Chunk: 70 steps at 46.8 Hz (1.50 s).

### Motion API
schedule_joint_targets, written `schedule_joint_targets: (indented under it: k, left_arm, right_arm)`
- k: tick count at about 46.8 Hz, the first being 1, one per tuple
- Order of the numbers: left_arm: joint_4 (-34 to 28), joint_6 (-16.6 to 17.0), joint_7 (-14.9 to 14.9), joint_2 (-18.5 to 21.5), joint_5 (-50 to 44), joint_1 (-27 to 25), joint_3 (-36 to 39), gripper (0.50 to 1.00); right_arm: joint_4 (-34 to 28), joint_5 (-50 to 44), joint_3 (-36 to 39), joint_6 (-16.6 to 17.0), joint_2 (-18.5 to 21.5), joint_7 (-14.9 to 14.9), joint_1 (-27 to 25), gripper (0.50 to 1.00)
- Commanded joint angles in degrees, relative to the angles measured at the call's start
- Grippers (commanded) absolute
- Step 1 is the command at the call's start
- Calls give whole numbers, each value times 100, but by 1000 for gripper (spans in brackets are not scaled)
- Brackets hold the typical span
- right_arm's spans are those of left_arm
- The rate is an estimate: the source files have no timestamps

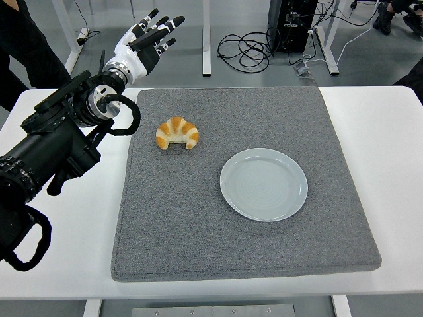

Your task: Place the bread on the plate

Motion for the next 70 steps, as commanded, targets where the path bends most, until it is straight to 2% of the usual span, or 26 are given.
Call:
schedule_joint_targets:
  k: [1, 18, 21, 26, 28, 42, 51, 55, 60, 70]
  left_arm:
    - [-10, 1, 0, 0, 0, 10, 17, 981]
    - [-19, 37, 0, 0, 0, -139, 35, 981]
    - [-19, 194, 0, 0, 0, -227, 44, 981]
    - [-19, 756, 0, 0, 44, -315, 87, 981]
    - [-19, 862, 0, 0, 44, -297, 123, 981]
    - [-46, 775, -70, 0, 79, -236, 193, 981]
    - [-54, 301, -149, 0, 70, -210, 193, 980]
    - [-54, 178, -290, 0, 70, -218, 202, 981]
    - [-54, 11, -316, 0, 26, -192, 106, 981]
    - [-54, 124, -281, 0, 0, -122, 184, 981]
  right_arm:
    - [4, 0, 0, 0, 0, 0, 0, 1000]
    - [-5, 0, 0, 0, 0, 0, 0, 1000]
    - [4, 0, 0, 0, 0, 0, 0, 1000]
    - [-5, 0, 0, 0, 0, 0, 0, 1000]
    - [-5, 0, 0, 0, 0, 0, 0, 1000]
    - [4, 0, 0, 0, 0, 0, 0, 1000]
    - [-5, 0, 0, 0, 0, 0, 0, 1000]
    - [4, 0, 0, 0, 0, 0, 0, 1000]
    - [4, 0, 0, 0, 0, 0, 0, 1000]
    - [-5, 0, 0, 0, 0, 0, 0, 1000]
